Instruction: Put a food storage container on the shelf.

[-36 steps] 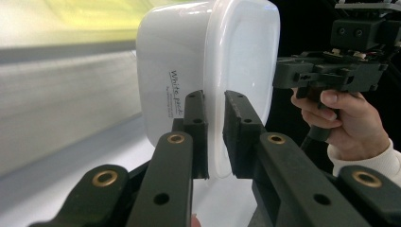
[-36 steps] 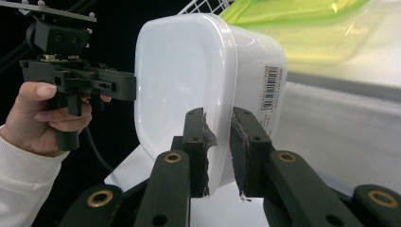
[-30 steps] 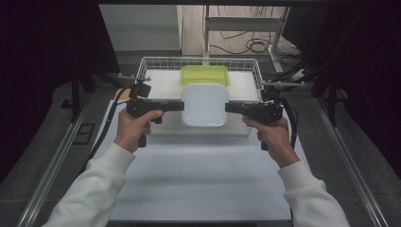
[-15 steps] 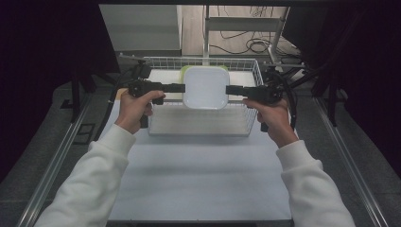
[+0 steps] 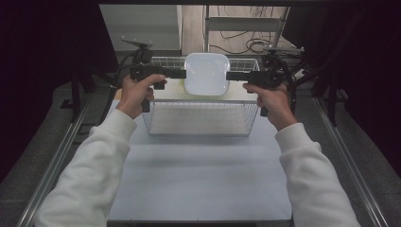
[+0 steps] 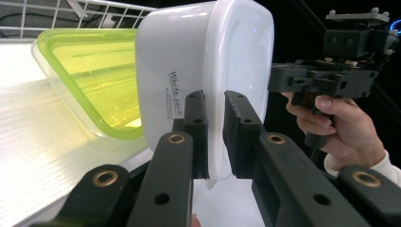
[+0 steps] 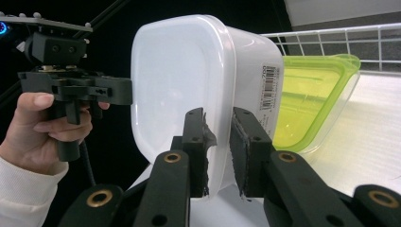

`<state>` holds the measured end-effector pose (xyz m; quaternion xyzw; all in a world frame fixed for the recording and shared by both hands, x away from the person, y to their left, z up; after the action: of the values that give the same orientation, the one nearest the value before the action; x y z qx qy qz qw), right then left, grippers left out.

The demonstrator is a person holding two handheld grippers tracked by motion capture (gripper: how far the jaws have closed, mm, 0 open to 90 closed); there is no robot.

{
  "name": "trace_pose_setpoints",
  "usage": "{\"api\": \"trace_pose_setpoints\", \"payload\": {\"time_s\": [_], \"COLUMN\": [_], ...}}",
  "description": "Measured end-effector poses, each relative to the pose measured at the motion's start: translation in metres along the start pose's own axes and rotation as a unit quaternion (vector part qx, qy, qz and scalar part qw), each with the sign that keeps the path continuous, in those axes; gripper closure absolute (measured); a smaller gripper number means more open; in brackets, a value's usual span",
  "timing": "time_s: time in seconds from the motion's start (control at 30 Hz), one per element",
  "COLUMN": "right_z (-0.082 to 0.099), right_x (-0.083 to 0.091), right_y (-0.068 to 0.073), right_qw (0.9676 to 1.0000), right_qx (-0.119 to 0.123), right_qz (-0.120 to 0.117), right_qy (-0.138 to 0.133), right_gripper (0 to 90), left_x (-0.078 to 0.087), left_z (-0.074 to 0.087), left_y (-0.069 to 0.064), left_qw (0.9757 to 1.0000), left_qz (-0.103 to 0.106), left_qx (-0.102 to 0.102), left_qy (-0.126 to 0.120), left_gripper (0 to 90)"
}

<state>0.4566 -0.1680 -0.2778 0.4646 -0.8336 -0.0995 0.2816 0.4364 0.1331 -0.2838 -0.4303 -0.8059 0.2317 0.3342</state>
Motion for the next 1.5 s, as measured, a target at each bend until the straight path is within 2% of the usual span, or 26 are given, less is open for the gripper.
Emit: {"api": "trace_pose_setpoints", "payload": {"time_s": [0.17,0.43,0.57,0.7,0.83,0.87,1.03,1.13,1.27,1.5], "right_z": [-0.006,-0.016,-0.024,-0.030,-0.030,-0.030,-0.031,-0.034,-0.040,-0.046], "right_x": [0.001,0.000,-0.001,-0.005,-0.012,-0.012,-0.015,-0.017,-0.022,-0.029], "right_y": [-0.001,-0.003,-0.004,-0.010,-0.019,-0.019,-0.025,-0.026,-0.032,-0.042], "right_qw": [1.0000,1.0000,0.9999,0.9998,0.9994,0.9994,0.9988,0.9984,0.9964,0.9926], "right_qx": [-0.002,-0.006,-0.007,-0.009,-0.015,-0.015,-0.035,-0.042,-0.070,-0.114], "right_qz": [-0.001,0.003,0.007,0.017,0.028,0.028,0.026,0.026,0.023,0.023], "right_qy": [-0.002,-0.002,-0.003,0.000,0.010,0.010,0.022,0.028,0.041,0.036], "right_gripper": [75.3,75.2,75.1,75.0,74.8,74.8,74.3,73.6,70.8,70.5], "left_x": [0.001,0.000,-0.001,-0.006,-0.014,-0.014,-0.019,-0.021,-0.023,-0.028], "left_z": [-0.007,-0.018,-0.024,-0.028,-0.029,-0.029,-0.032,-0.035,-0.039,-0.045], "left_y": [-0.004,-0.006,-0.004,0.001,0.011,0.011,0.020,0.023,0.030,0.039], "left_qw": [1.0000,1.0000,0.9999,0.9999,0.9997,0.9997,0.9989,0.9979,0.9959,0.9918], "left_qz": [0.001,-0.002,-0.002,-0.003,-0.008,-0.008,-0.008,-0.005,0.006,0.015], "left_qx": [-0.006,-0.002,-0.004,0.004,0.020,0.020,0.045,0.064,0.090,0.126], "left_qy": [0.000,-0.008,-0.011,-0.012,-0.007,-0.007,0.001,-0.001,-0.003,-0.011], "left_gripper": [81.8,81.9,81.9,81.9,81.8,81.8,81.2,80.8,80.1,77.0]}}
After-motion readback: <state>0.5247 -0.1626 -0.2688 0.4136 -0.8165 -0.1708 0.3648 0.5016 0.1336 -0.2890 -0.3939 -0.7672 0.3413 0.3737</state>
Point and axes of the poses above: each handheld gripper's, and its own axes: x roughly backward along the jaws, z roughly out of its underside, y roughly to its left, the point moved 3 cm from there along -x, roughly forward along the jaws, and after that the axes turned 5 degrees about x, right-handed, at the moved point
